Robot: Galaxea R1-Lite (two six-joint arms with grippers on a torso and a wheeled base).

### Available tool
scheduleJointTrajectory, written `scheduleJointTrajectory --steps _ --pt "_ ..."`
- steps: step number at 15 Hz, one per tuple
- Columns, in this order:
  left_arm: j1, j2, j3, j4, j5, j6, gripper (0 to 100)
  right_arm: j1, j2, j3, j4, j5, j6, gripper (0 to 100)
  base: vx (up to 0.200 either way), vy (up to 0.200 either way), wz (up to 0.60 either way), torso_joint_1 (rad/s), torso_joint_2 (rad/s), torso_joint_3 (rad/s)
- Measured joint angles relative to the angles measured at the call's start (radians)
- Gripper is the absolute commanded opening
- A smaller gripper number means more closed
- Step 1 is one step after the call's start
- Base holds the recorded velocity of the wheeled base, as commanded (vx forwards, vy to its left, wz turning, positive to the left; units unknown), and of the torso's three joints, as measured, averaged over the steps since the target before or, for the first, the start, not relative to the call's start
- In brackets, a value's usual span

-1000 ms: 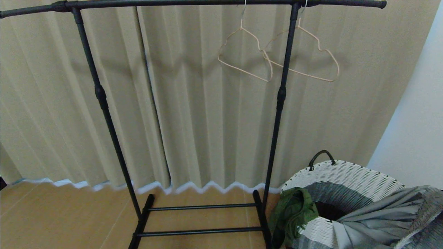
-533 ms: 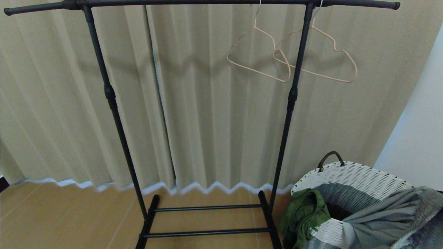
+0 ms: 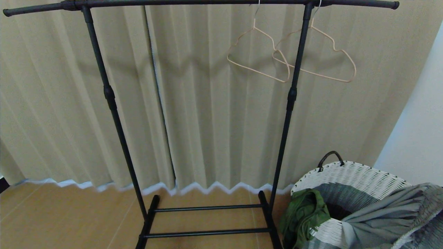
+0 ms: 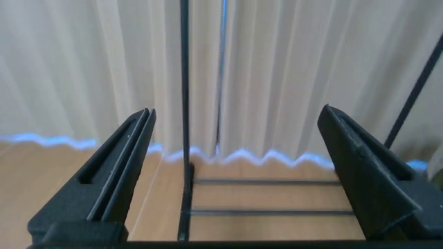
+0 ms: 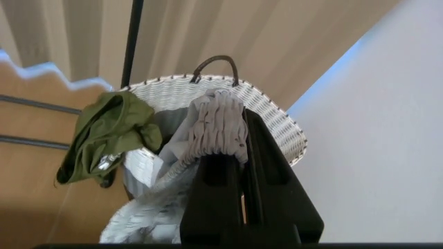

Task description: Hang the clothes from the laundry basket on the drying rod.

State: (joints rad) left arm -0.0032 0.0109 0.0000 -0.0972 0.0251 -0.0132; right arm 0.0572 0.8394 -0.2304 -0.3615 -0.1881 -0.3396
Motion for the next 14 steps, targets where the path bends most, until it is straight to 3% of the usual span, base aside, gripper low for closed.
scheduleJointTrajectory --steps 3,6,10,12,14 --pt "-0.002 0.001 -0.019 -0.019 -0.176 0.001 100 0.006 -0.006 -0.09 0.143 0.002 0.014 0 0.0 0.0 0.0 0.0 0.0 0.0" --pt "-0.004 0.054 -0.126 0.004 -0.311 0.019 100 0.026 -0.019 -0.205 0.329 0.01 0.088 0 0.0 0.0 0.0 0.0 0.0 0.0" --pt "-0.008 0.267 -0.25 0.006 -0.414 0.029 100 0.191 -0.025 -0.316 0.393 0.01 0.226 0 0.0 0.0 0.0 0.0 0.0 0.0" --pt "-0.023 0.417 -0.32 -0.012 -0.437 0.03 100 0.267 -0.014 -0.363 0.391 0.028 0.249 0 0.0 0.0 0.0 0.0 0.0 0.0" --pt "-0.064 0.55 -0.384 -0.041 -0.446 0.031 100 0.291 0.004 -0.394 0.39 0.064 0.253 0 0.0 0.0 0.0 0.0 0.0 0.0"
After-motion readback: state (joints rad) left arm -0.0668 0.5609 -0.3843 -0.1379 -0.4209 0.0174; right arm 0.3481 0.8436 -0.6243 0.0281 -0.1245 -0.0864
